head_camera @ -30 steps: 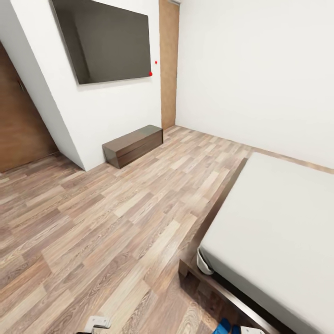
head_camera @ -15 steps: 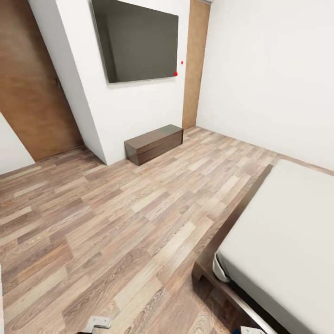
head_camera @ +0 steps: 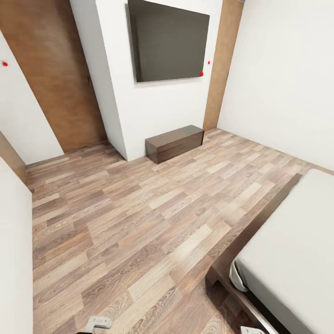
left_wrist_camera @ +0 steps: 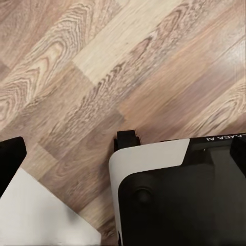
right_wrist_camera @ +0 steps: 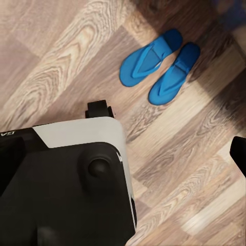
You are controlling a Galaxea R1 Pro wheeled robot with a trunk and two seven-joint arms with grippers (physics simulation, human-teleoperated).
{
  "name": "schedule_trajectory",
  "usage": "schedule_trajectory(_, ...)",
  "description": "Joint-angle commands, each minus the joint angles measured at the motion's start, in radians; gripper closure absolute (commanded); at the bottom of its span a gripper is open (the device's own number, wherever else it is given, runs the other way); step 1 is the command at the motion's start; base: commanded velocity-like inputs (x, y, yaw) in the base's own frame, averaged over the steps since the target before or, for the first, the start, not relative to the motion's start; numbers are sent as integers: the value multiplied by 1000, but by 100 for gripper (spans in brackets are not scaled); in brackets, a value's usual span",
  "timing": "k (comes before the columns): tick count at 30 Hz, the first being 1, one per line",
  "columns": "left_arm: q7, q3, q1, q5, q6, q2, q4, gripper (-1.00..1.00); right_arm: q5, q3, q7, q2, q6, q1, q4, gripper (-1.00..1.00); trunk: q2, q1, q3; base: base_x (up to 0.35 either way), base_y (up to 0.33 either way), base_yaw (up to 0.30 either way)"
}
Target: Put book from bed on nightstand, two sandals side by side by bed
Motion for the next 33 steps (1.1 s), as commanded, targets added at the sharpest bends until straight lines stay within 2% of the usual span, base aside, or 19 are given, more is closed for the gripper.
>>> schedule_trajectory(1, -2, -8, 0, 10, 6, 1, -2, -100, -6, -3, -3, 1, 5, 0, -3, -100, -1, 0, -1, -75, 85, 249)
schedule_trajectory(7, -2, -8, 0, 10, 6, 1, -2, -100, -8, -3, -3, 1, 4, 0, -3, -100, -1, 0, -1, -37, 42, 129)
schedule_trajectory(23, -3, -8, 0, 10, 7, 0, -2, -100, -9, -3, -3, 1, 4, 0, -3, -100, -1, 0, -1, -5, 6, 30)
schedule_trajectory(33, -3, -8, 0, 10, 7, -9, -2, -100, -4, -1, -3, 1, 4, 0, -3, -100, -1, 0, -1, 0, 0, 201)
